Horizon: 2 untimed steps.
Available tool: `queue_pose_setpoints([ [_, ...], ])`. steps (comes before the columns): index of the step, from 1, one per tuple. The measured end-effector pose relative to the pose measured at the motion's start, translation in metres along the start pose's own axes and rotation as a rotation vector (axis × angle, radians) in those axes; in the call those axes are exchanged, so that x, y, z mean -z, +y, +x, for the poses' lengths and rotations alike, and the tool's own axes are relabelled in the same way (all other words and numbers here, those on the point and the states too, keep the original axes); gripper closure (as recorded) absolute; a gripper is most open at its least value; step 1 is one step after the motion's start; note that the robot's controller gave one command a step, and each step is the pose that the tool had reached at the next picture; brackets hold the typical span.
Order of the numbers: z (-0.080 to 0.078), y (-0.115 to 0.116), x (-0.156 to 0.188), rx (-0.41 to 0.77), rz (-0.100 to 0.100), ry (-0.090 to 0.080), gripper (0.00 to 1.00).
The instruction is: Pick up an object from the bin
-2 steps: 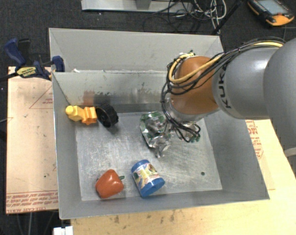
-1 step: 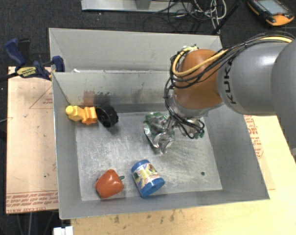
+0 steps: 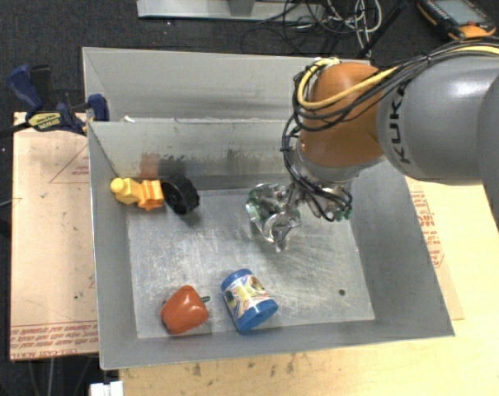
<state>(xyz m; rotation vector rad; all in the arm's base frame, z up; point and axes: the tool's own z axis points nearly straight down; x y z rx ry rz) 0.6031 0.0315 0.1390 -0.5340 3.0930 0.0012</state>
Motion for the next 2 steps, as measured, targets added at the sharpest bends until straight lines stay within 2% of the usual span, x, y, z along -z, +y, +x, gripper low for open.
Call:
queue_pose_setpoints([
  [1, 0.009, -0.002, 0.036, -0.005, -0.001, 0.002, 1.00],
  [2, -0.024, 0.004, 0.095, -0.027, 0.000, -0.001, 1.00],
])
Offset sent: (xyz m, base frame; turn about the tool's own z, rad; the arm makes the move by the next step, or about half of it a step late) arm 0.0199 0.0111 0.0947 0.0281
